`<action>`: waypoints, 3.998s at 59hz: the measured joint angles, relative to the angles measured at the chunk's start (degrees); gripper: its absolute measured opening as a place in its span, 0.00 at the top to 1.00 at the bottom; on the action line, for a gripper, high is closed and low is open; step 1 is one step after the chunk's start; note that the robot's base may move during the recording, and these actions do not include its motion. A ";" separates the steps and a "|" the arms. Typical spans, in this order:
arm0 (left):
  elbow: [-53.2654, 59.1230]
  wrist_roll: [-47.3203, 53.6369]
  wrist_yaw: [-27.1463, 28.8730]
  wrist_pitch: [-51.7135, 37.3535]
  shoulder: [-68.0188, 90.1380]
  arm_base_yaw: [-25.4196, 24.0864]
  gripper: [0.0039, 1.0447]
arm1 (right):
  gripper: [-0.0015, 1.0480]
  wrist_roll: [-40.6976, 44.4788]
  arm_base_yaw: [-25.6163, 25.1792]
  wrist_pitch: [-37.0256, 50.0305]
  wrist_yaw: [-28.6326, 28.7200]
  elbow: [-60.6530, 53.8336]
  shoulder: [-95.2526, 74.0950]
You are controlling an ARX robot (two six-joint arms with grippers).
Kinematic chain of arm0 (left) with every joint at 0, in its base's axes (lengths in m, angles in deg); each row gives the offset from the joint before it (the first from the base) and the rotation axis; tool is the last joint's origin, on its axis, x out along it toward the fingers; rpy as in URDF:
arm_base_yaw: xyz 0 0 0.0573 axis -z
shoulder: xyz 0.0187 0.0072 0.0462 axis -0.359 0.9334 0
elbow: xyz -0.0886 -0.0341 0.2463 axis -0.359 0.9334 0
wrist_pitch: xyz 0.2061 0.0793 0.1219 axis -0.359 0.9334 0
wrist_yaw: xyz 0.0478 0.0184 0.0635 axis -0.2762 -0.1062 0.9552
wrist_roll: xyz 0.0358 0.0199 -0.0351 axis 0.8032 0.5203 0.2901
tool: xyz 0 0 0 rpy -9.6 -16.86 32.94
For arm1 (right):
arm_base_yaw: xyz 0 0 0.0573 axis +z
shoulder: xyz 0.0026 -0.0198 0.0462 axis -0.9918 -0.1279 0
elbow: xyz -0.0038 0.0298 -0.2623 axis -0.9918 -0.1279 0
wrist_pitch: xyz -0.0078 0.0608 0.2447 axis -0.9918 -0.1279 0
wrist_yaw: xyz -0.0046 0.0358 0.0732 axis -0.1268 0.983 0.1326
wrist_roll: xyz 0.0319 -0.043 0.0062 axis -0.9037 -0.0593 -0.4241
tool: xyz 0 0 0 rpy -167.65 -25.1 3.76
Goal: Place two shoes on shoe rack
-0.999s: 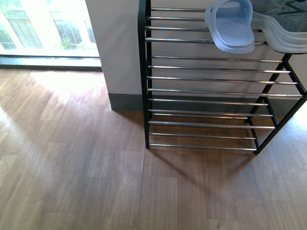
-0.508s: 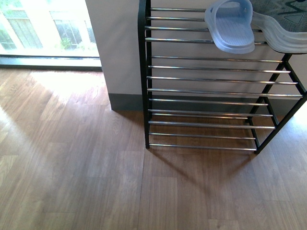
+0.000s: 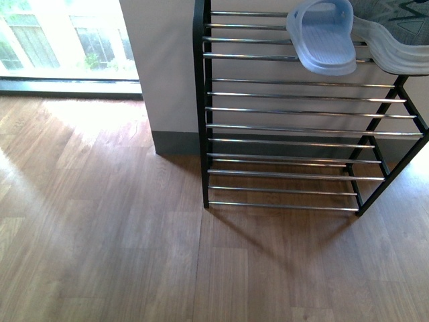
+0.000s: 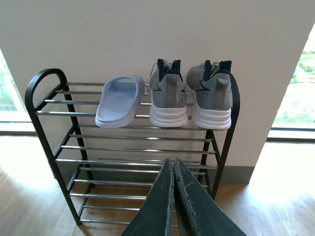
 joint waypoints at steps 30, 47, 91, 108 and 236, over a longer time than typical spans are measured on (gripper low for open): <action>0.00 0.00 0.02 0.00 0.00 0.00 0.98 | 0.91 0.00 0.00 -2.05 -0.02 0.00 3.72; 0.00 0.00 0.37 0.00 0.00 -0.11 0.98 | 0.50 0.00 -0.02 -2.10 0.22 0.00 3.80; -48.09 -18.36 -27.19 37.00 40.28 -5.01 0.98 | 0.09 -0.20 0.02 -2.25 -0.13 0.00 3.85; -86.44 -5.33 -27.54 56.30 62.60 -0.61 0.98 | 0.09 -0.20 0.02 -2.25 -0.13 0.00 3.85; -15.72 -6.73 -36.17 -11.50 22.80 -7.23 0.99 | 0.09 -0.20 0.02 -2.25 -0.15 0.00 3.85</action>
